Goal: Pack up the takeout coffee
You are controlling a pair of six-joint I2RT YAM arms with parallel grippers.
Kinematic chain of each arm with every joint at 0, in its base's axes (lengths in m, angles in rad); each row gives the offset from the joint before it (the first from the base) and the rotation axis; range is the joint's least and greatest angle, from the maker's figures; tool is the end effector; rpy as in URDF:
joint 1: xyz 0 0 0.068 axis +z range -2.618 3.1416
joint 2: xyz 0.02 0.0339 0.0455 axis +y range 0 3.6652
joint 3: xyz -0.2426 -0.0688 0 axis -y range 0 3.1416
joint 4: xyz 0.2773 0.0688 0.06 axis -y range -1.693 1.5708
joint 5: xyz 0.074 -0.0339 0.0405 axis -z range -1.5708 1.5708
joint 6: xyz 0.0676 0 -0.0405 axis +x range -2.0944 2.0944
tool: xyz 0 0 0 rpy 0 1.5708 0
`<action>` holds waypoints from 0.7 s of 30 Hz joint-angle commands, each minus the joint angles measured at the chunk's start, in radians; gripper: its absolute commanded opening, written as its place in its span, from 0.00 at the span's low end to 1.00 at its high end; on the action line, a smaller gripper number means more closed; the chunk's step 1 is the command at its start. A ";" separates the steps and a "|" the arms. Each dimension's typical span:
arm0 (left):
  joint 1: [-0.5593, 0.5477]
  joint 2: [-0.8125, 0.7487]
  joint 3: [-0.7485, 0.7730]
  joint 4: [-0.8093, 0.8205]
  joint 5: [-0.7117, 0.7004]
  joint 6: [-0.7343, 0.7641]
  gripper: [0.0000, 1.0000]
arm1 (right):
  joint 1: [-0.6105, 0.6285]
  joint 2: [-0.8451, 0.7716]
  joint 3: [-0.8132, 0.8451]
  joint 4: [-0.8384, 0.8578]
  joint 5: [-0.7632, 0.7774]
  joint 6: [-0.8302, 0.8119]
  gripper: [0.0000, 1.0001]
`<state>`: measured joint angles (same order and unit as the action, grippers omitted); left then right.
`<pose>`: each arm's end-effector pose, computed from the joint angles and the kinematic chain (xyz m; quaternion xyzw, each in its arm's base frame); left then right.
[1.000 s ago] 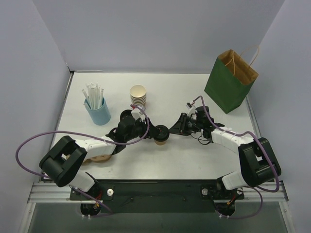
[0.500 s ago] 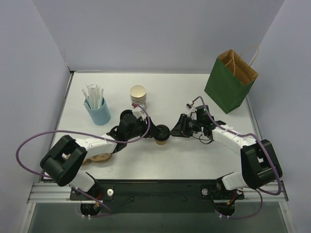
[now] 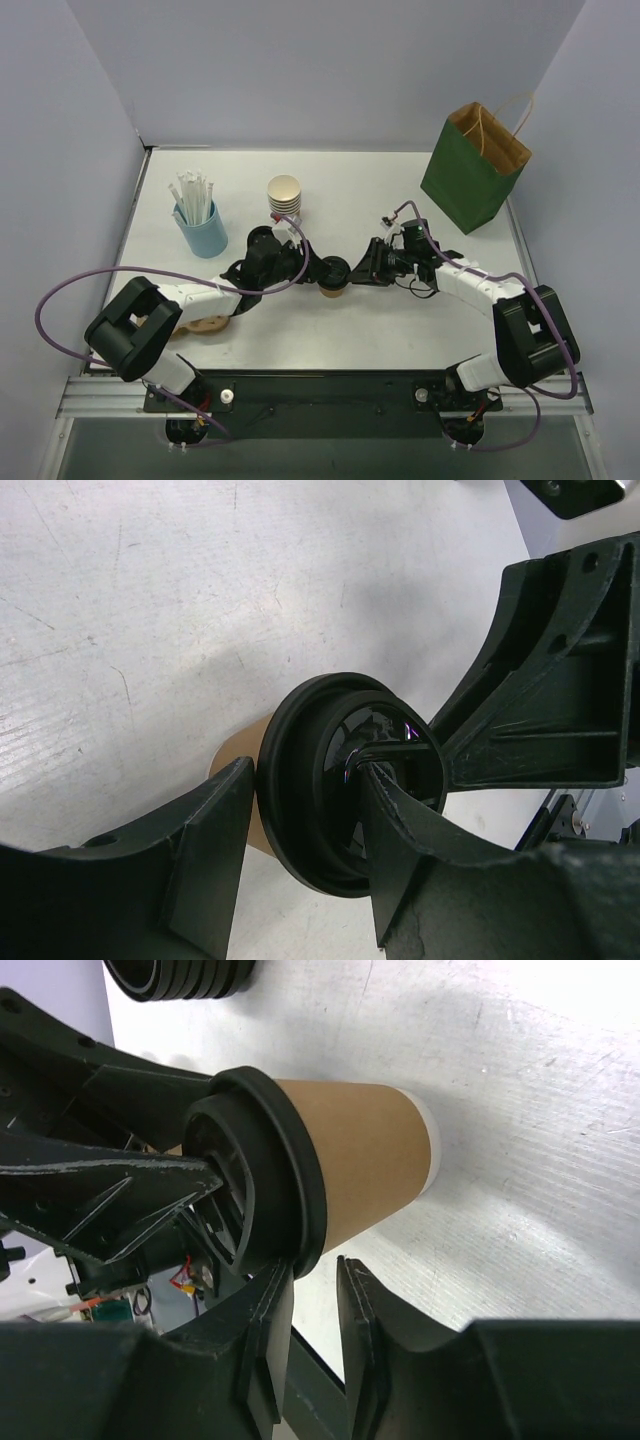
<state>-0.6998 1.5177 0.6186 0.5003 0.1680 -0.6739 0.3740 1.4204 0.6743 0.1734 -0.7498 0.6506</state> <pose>0.2653 -0.2381 0.1214 0.0571 0.8296 -0.4035 0.3818 0.2920 0.1641 0.1423 -0.0609 0.8334 0.4985 0.2306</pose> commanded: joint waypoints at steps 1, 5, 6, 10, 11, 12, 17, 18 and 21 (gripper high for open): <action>-0.009 0.064 -0.080 -0.221 -0.056 0.050 0.55 | 0.000 0.040 -0.053 -0.030 0.131 -0.035 0.22; -0.012 0.073 -0.098 -0.209 -0.059 0.040 0.55 | 0.002 0.025 -0.096 -0.090 0.246 -0.049 0.21; -0.013 0.076 -0.103 -0.201 -0.059 0.037 0.55 | 0.005 0.011 -0.097 -0.103 0.275 -0.052 0.21; -0.018 0.073 -0.094 -0.193 -0.042 0.028 0.54 | 0.006 -0.086 -0.061 -0.169 0.329 -0.057 0.21; -0.020 0.068 -0.088 -0.194 -0.027 0.017 0.54 | 0.006 -0.101 -0.045 -0.196 0.325 -0.068 0.21; -0.021 0.053 -0.082 -0.189 -0.013 0.011 0.54 | 0.011 -0.113 -0.010 -0.205 0.317 -0.077 0.22; -0.021 -0.002 0.045 -0.242 0.047 -0.015 0.61 | 0.048 -0.136 0.211 -0.392 0.328 -0.180 0.35; -0.021 -0.014 0.071 -0.282 0.048 -0.015 0.64 | 0.052 -0.141 0.235 -0.403 0.328 -0.202 0.41; -0.015 -0.027 0.174 -0.357 0.053 -0.001 0.69 | 0.072 -0.166 0.280 -0.428 0.345 -0.232 0.52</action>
<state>-0.7113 1.5131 0.6922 0.3584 0.1898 -0.7105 0.4232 1.3140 0.8734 -0.1539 -0.4522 0.5037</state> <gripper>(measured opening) 0.657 0.455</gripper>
